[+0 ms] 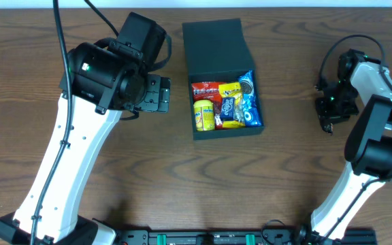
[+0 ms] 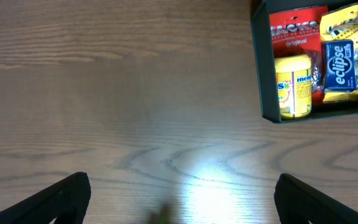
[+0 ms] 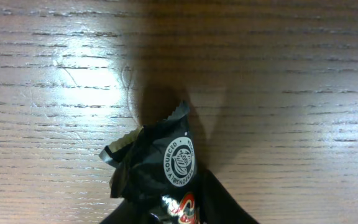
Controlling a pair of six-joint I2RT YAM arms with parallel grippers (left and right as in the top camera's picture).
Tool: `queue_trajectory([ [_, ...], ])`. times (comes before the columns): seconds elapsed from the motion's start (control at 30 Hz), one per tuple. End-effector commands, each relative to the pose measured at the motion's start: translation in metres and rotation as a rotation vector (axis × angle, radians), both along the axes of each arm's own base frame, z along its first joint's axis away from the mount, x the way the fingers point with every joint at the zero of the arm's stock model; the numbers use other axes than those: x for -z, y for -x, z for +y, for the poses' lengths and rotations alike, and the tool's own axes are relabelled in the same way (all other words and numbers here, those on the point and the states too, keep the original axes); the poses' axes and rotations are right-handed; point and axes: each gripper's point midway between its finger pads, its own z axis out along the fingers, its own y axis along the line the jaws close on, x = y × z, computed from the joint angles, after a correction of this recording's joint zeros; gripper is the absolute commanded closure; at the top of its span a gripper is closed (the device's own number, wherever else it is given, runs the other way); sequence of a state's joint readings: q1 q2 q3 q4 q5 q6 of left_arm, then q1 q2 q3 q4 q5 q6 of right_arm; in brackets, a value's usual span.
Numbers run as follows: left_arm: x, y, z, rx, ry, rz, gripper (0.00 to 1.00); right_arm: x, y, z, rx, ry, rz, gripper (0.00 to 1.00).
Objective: Pack container
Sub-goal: 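Move the right gripper to the black Mars bar and grasp it, then carry the Mars bar into the box and release it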
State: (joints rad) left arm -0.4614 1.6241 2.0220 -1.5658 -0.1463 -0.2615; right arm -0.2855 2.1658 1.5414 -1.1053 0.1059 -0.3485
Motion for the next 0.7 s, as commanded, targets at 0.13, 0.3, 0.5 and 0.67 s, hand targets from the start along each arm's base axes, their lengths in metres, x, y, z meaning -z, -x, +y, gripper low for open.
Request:
queue_trajectory([
  [0.13, 0.002, -0.002, 0.004, -0.002, -0.023, 0.002, 0.05, 0.003, 0.002, -0.001, 0.025, 0.025, 0.004, 0.85],
  [0.3, 0.002, -0.002, 0.004, -0.002, -0.024, 0.002, 0.05, -0.014, -0.004, 0.001, 0.034, 0.037, -0.045, 0.87],
  [0.5, 0.002, -0.002, 0.004, -0.003, -0.026, 0.000, 0.05, -0.058, -0.020, 0.019, 0.018, 0.021, -0.181, 0.90],
  [0.67, 0.002, -0.002, 0.004, -0.003, -0.025, 0.000, 0.05, -0.107, -0.032, 0.060, -0.014, 0.034, -0.315, 0.94],
])
